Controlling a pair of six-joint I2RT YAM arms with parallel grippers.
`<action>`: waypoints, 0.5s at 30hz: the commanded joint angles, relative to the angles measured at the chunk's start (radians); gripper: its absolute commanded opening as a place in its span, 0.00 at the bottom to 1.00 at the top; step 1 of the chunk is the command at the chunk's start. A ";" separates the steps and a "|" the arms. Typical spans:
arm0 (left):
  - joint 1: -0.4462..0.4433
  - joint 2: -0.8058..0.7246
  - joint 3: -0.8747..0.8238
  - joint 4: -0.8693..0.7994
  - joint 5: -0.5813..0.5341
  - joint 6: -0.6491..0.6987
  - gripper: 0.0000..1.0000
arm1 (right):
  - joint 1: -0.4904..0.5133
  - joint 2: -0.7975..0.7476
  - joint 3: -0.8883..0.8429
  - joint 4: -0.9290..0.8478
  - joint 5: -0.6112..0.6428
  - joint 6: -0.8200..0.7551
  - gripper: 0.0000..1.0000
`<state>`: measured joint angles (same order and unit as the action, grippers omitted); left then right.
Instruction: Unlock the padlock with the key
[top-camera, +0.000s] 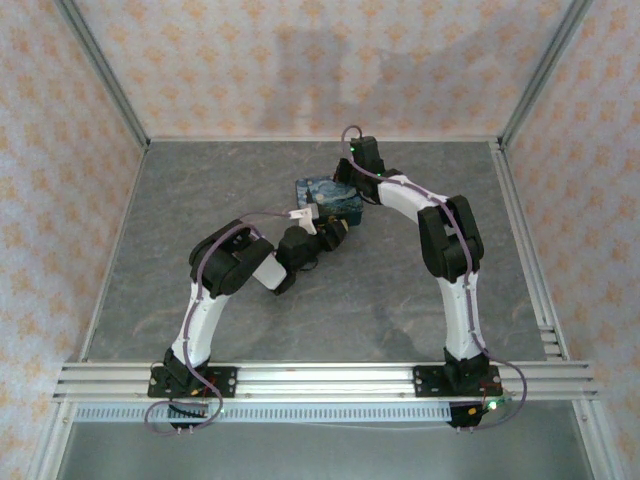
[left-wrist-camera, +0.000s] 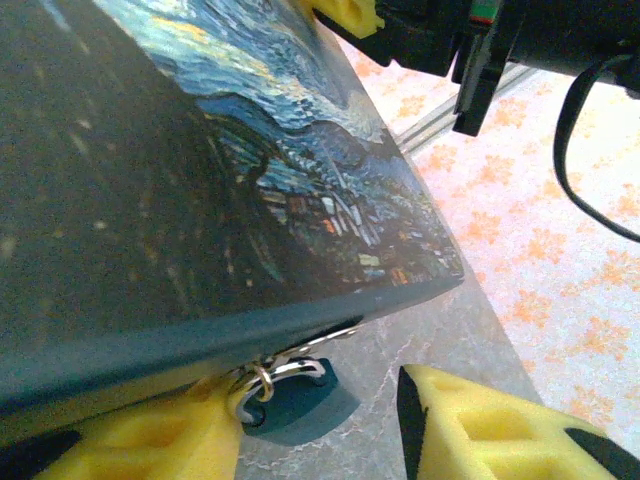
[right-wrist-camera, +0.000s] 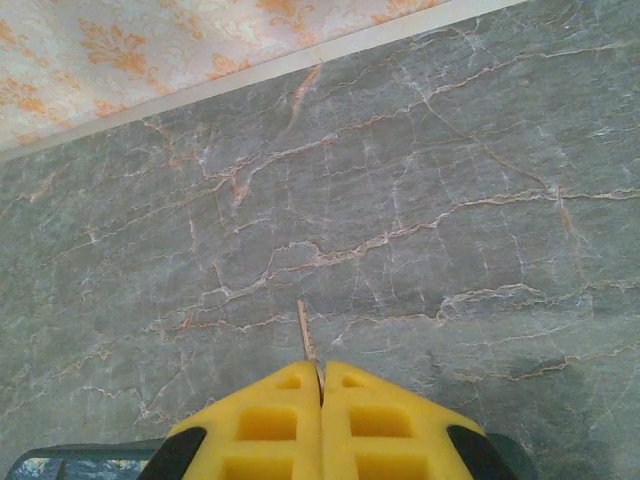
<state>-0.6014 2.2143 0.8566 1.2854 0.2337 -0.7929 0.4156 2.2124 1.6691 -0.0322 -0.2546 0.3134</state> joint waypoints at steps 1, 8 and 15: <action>0.004 0.020 0.016 -0.003 0.010 -0.007 0.56 | 0.045 0.078 -0.069 -0.310 -0.051 0.001 0.00; -0.002 0.035 0.065 -0.042 0.005 0.001 0.51 | 0.048 0.077 -0.065 -0.314 -0.049 0.003 0.00; -0.001 0.065 0.076 -0.060 -0.046 -0.048 0.42 | 0.048 0.070 -0.066 -0.318 -0.044 0.001 0.00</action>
<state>-0.6106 2.2349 0.9100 1.2457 0.2241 -0.8246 0.4187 2.2124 1.6718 -0.0322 -0.2413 0.3145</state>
